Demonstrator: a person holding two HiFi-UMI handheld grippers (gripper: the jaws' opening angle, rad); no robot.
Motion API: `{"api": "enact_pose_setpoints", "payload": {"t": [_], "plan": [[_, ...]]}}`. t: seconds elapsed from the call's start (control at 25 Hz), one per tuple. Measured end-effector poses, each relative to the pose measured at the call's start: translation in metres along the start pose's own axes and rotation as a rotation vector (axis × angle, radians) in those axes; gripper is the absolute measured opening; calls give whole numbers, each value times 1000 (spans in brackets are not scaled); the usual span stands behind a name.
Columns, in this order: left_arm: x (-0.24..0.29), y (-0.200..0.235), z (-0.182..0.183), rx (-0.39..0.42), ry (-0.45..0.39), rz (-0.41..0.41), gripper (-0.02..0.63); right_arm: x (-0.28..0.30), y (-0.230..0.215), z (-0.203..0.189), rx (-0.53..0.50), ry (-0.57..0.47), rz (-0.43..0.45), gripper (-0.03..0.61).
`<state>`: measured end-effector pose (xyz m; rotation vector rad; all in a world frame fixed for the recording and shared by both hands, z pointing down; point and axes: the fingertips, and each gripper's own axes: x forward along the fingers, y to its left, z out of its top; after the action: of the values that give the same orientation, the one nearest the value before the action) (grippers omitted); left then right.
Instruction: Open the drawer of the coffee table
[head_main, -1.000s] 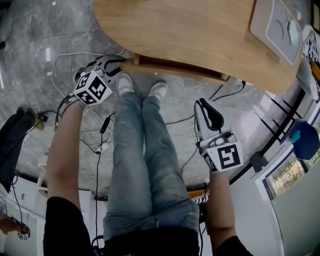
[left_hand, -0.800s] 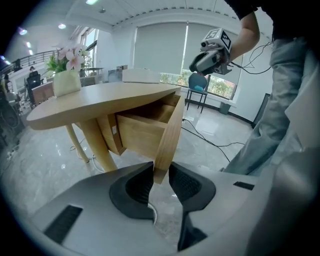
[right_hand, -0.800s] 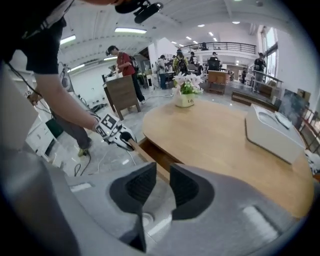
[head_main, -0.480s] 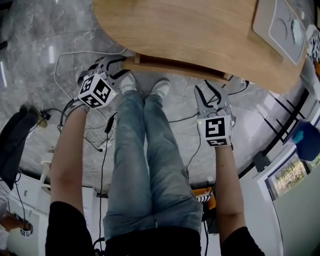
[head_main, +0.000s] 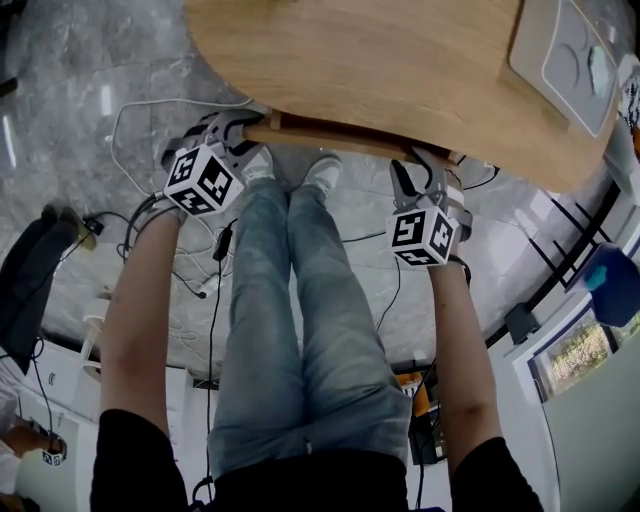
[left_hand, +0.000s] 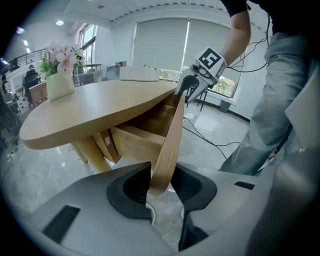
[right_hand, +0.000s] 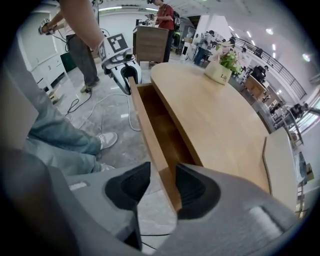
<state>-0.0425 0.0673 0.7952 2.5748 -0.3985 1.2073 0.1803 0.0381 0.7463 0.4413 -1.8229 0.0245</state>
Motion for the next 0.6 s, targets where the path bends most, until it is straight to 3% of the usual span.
{"api": "enact_pose_setpoints", "payload": {"t": [0.6], "plan": [[0, 0, -4, 24, 47, -4, 115, 19, 4, -10, -102, 90, 71, 114]]}}
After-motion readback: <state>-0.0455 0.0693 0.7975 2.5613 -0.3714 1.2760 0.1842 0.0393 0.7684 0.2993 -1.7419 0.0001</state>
